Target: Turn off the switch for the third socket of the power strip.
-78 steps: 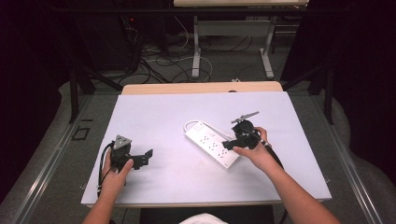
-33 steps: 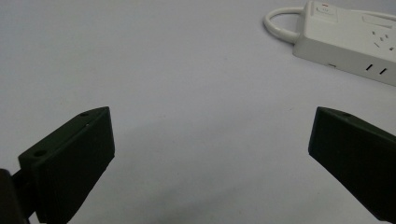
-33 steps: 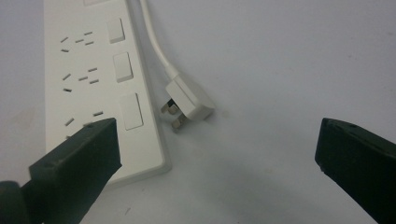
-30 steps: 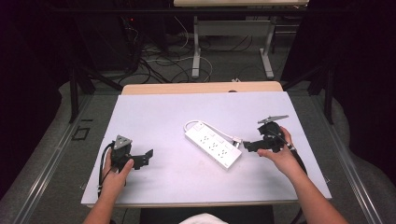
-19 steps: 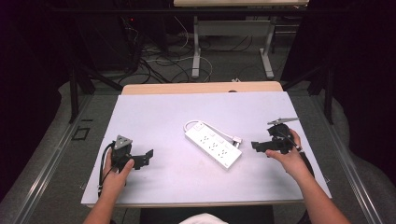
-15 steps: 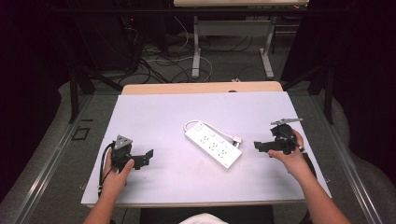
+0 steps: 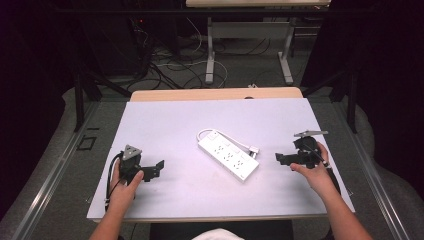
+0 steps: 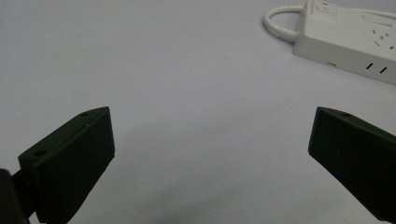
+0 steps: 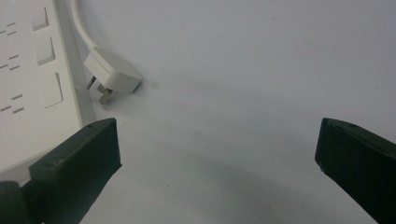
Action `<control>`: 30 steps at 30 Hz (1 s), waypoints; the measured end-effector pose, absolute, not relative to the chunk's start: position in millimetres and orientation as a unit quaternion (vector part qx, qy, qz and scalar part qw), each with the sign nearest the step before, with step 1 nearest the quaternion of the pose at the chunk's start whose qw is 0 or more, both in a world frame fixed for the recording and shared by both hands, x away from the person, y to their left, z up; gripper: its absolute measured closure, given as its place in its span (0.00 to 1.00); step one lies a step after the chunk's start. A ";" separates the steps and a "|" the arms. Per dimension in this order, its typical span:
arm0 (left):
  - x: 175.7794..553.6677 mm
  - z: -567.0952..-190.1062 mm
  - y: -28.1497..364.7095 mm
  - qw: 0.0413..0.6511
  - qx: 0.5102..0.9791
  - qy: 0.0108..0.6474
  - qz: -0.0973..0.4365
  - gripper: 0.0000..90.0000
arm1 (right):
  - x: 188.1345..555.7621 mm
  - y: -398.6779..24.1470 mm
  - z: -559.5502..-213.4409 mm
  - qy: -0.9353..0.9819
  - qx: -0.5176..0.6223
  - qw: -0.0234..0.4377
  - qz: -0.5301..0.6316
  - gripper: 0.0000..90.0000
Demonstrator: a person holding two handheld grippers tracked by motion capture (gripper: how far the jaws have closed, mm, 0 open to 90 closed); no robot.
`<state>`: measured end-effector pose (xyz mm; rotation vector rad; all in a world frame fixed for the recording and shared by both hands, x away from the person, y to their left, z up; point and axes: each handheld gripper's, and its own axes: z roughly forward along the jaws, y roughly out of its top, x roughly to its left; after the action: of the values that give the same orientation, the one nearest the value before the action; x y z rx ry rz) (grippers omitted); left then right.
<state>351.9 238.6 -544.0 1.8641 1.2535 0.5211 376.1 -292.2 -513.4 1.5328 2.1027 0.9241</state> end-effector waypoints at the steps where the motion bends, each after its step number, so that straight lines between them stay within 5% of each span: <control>1: 351.9 -544.0 238.6 0.406 0.739 0.497 0.206 0.00 | 374.8 -292.0 -514.4 0.744 0.552 0.188 0.327 0.00; 30: 351.6 -543.5 238.9 0.404 0.741 0.496 0.203 0.00 | 367.0 -317.1 -549.0 0.723 0.557 0.243 0.329 0.00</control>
<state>351.6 238.9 -543.5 1.8718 1.2517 0.5130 367.0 -317.1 -549.0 1.5224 1.9749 0.8999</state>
